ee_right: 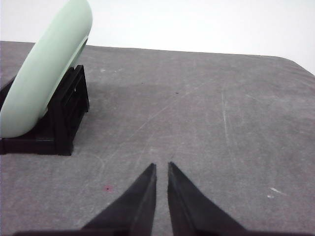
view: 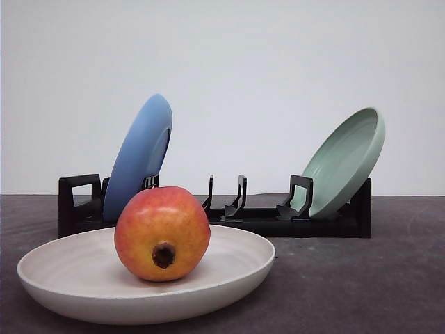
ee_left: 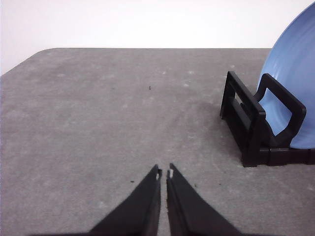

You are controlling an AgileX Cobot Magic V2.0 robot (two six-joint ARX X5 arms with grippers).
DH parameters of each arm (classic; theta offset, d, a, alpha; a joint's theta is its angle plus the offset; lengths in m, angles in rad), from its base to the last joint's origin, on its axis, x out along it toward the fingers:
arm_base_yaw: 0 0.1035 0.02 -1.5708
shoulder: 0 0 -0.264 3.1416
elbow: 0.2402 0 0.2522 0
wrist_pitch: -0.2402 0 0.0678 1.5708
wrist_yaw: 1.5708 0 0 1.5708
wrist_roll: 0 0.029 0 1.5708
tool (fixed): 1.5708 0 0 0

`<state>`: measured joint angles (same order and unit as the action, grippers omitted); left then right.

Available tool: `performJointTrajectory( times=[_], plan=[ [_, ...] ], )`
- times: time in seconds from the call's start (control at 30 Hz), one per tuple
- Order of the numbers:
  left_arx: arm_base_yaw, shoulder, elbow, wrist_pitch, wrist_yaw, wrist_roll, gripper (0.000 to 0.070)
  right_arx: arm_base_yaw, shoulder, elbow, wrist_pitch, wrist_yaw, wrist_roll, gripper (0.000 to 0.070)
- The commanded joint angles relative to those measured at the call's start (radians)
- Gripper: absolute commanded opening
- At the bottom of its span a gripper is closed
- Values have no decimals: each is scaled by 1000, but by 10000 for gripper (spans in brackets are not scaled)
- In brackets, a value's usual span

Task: Place pomegranate in white plate

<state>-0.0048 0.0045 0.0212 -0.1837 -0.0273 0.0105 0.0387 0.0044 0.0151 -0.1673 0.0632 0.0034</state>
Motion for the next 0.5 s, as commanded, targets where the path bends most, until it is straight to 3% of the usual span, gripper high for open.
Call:
performJointTrajectory(
  times=[0.0,0.47],
  plan=[
    [-2,-2,-10,-3,-2,0,0,0,-1,-4,-5,14,15,39],
    [-2,-2,-10,-3,-2,0,0,-1,-1,-4,10,15,15,39]
  ],
)
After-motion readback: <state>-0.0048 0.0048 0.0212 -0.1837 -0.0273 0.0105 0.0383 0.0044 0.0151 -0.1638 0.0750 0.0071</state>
